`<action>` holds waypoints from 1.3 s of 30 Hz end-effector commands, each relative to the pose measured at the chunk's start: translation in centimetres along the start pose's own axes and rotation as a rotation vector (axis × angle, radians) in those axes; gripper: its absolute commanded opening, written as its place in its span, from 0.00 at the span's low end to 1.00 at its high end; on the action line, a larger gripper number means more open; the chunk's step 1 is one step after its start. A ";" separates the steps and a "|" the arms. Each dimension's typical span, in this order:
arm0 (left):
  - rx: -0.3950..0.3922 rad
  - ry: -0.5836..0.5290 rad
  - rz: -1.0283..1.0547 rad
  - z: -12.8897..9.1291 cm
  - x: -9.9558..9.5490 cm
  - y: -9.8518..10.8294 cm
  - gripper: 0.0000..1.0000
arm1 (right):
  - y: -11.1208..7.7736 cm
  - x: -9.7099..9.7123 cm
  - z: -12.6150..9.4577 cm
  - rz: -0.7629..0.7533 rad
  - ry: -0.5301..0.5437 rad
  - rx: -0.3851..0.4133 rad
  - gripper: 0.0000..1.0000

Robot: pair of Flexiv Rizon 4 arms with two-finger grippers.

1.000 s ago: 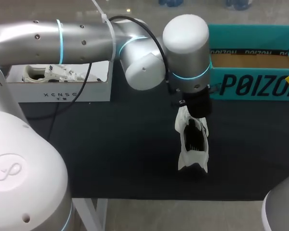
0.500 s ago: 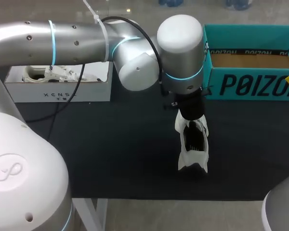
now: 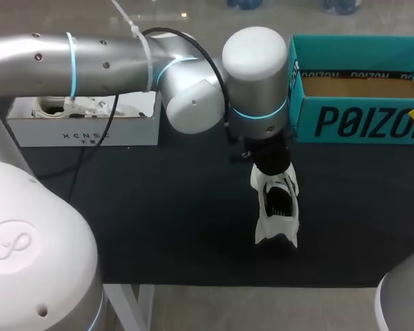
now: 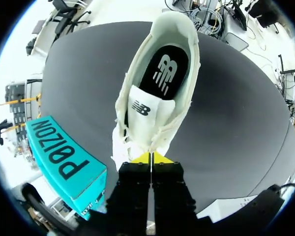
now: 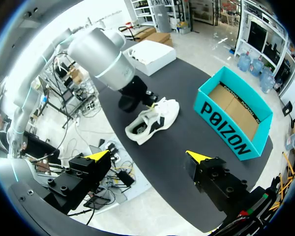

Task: Take the shoe out of the shoebox, open the shoe tongue, remove and reinsert the insole, then place the shoe into the shoebox

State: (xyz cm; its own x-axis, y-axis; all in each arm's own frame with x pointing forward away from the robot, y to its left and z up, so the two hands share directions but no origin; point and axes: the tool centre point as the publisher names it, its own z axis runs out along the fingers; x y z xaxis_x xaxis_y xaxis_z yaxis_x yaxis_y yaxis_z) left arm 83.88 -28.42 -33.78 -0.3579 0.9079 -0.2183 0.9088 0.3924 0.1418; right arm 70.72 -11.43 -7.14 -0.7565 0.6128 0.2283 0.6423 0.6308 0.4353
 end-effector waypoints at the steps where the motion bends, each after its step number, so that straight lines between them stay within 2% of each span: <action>1: -0.064 0.091 -0.153 -2.2 1.3 0.2 0.15 | 0.2 -0.1 0.0 0.001 0.003 0.006 1.00; 2: -0.074 0.107 -0.212 -2.5 1.6 0.3 1.00 | 0.2 -0.1 0.0 0.001 0.003 0.006 1.00; 24: -0.074 0.107 -0.212 -2.5 1.6 0.3 1.00 | 0.2 -0.1 0.0 0.001 0.003 0.006 1.00; 25: -0.043 0.114 -0.229 -2.7 1.5 0.2 1.00 | 0.2 -0.1 0.0 0.001 0.003 0.006 1.00; 27: -0.006 0.204 -0.359 -3.6 1.8 -0.7 1.00 | 0.2 -0.1 0.0 0.001 0.003 0.006 1.00; 29: 0.067 0.231 -0.421 -4.2 2.5 -1.7 1.00 | 0.2 -0.1 0.0 0.001 0.003 0.006 1.00; 32: 0.133 0.298 -0.541 -4.7 3.9 -2.9 1.00 | 0.2 -0.1 0.0 0.001 0.003 0.006 1.00; 33: 0.137 0.371 -0.610 -4.7 4.1 -3.2 1.00 | 0.2 -0.1 0.0 0.001 0.003 0.006 1.00; 35: 0.096 0.416 -0.723 -4.8 4.7 -4.3 1.00 | 0.2 -0.1 0.0 0.001 0.003 0.006 1.00; 39: 0.082 0.501 -0.964 -5.0 5.8 -6.1 1.00 | 0.2 -0.1 0.0 0.001 0.003 0.006 1.00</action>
State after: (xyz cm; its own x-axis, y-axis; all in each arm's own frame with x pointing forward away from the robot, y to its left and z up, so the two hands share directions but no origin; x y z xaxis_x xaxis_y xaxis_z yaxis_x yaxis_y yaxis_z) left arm 75.78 -24.40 -30.87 -0.8275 0.5575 0.0671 0.5591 0.8291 0.0063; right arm 70.72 -11.43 -7.14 -0.7565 0.6129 0.2283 0.6424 0.6308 0.4353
